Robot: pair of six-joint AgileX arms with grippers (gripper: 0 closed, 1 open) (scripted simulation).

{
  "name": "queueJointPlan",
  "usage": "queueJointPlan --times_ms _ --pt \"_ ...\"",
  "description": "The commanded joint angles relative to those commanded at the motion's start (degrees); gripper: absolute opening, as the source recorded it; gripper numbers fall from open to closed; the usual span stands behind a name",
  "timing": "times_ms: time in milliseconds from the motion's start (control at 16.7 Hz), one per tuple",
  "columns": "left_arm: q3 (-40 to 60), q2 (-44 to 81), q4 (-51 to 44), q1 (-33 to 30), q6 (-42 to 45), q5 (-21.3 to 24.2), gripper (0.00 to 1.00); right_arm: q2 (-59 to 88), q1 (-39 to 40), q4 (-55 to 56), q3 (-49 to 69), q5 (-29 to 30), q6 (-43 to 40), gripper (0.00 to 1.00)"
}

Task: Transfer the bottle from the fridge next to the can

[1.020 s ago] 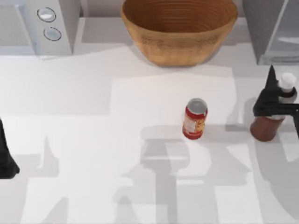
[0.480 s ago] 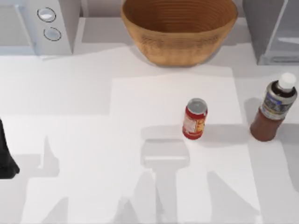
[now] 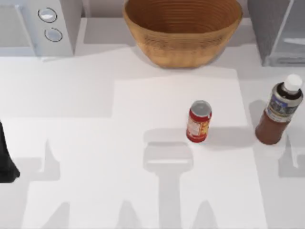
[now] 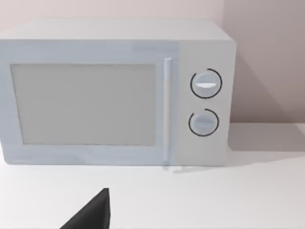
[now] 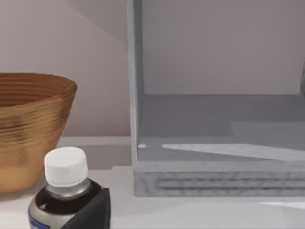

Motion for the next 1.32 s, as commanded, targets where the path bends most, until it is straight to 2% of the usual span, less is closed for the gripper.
queueJointPlan --times_ms 540,720,960,1320 --pt "0.0 0.0 0.0 0.0 0.0 0.0 1.0 -4.02 -1.41 -3.61 -1.05 -1.56 -0.42 1.0" --pt "0.0 0.0 0.0 0.0 0.0 0.0 1.0 -7.98 -1.49 -9.15 2.25 -1.52 -0.4 1.0" --pt "0.0 0.0 0.0 0.0 0.0 0.0 1.0 -16.82 -1.49 -24.74 9.5 -1.6 -0.33 1.0" --pt "0.0 0.0 0.0 0.0 0.0 0.0 1.0 -32.83 -1.51 -55.89 22.61 -1.76 -0.51 1.0"
